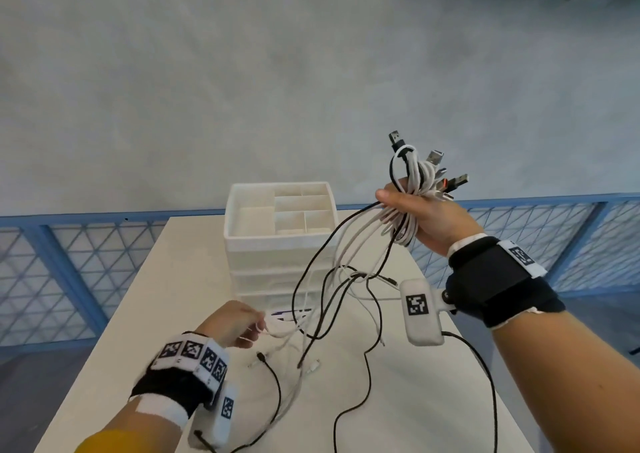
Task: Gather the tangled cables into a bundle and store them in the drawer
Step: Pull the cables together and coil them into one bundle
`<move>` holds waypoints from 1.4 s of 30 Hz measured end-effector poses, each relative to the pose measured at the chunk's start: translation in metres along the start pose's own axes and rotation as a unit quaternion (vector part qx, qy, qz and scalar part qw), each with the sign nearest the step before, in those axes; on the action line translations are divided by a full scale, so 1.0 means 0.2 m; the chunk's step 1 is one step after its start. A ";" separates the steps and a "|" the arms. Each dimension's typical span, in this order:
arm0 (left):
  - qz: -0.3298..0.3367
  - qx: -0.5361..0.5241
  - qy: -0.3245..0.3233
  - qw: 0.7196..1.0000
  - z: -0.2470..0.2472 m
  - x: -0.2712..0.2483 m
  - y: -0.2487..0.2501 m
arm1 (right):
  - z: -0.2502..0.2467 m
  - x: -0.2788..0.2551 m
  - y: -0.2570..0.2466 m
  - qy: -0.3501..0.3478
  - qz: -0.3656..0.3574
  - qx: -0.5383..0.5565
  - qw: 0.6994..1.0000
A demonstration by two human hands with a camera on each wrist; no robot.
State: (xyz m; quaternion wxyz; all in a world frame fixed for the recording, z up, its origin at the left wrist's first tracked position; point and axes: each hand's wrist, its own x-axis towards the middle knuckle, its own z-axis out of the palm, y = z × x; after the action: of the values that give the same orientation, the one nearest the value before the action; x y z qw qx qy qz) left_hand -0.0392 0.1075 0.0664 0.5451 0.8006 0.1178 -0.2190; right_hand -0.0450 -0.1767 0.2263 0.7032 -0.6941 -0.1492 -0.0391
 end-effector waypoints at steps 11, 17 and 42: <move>0.403 0.239 0.057 0.882 0.29 -0.30 0.40 | 0.09 0.01 0.00 -0.051 0.019 -0.040 0.998; 0.413 0.106 0.113 0.898 0.24 -0.20 0.35 | 0.01 -0.01 0.02 -0.045 0.036 -0.145 0.988; 0.381 0.163 0.107 0.904 0.04 -0.23 0.39 | 0.09 0.04 0.00 -0.022 -0.008 -0.063 0.998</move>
State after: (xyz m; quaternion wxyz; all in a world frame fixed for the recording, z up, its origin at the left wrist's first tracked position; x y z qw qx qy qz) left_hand -0.0472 0.0719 0.1502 0.4330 0.8809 -0.1755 0.0761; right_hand -0.0398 -0.1583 0.2279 0.6539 -0.7367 -0.1677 -0.0384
